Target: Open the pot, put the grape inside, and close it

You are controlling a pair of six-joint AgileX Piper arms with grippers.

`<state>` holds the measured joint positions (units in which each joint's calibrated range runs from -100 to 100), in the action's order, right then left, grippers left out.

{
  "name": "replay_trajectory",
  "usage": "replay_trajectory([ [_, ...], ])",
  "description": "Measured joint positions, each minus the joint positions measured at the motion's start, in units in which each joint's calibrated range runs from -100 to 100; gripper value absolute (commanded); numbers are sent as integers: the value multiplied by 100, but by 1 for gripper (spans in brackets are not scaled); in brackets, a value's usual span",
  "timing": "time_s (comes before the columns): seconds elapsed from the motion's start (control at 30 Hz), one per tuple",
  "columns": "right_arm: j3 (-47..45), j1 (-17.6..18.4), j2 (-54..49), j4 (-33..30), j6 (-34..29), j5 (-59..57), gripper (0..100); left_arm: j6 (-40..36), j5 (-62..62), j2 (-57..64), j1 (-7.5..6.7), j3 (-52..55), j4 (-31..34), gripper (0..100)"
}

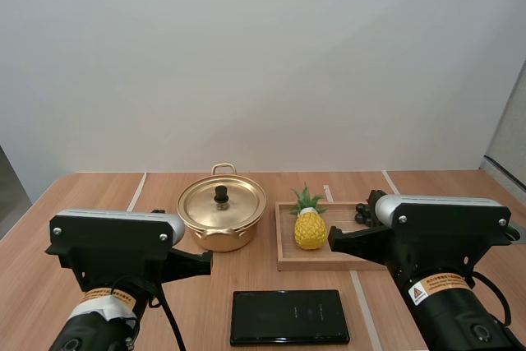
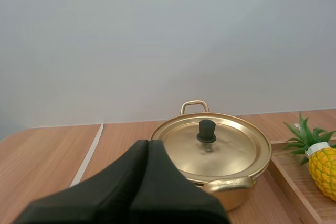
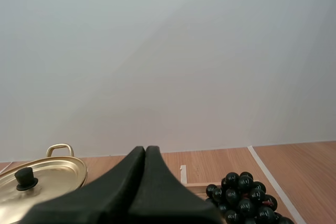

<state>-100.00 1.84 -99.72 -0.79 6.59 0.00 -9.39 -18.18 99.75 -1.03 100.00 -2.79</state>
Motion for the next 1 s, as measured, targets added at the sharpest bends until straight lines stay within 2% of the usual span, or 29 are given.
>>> replay_trajectory([
  [0.1, 0, 0, 0, 0, 22, 743, 0, 37, 556, 0, 0, 0, 0, 1],
  [0.23, 0, 0, 0, -61, 560, 2417, 0, 96, 2443, 0, 0, 0, 0, 1],
  [0.37, 0, 0, -11, -192, 1401, 4203, 0, 151, 4990, 0, 0, 0, 0, 1],
  [0.47, 0, 0, -11, -230, 2200, 5118, 0, 397, 6362, 0, 0, 0, 0, 1],
  [0.5, 0, 0, -11, -230, 2281, 5178, 0, 457, 6556, 4, 0, 0, 0, 1],
  [0.63, 605, 0, -11, 503, 2838, 4278, 0, 836, 6650, 14, 0, -501, 0, 1],
  [0.77, 1902, -6, 80, 1656, 3397, 2735, 0, 977, 5433, 14, 0, -1527, 0, 1],
  [0.87, 2876, -6, 495, 2156, 3853, 1994, 0, 998, 4692, -195, 0, -2278, 0, 1],
  [1.0, 4252, -6, 1210, 2688, 4290, 1286, 0, 1001, 4358, -705, 0, -3280, 0, 1],
])
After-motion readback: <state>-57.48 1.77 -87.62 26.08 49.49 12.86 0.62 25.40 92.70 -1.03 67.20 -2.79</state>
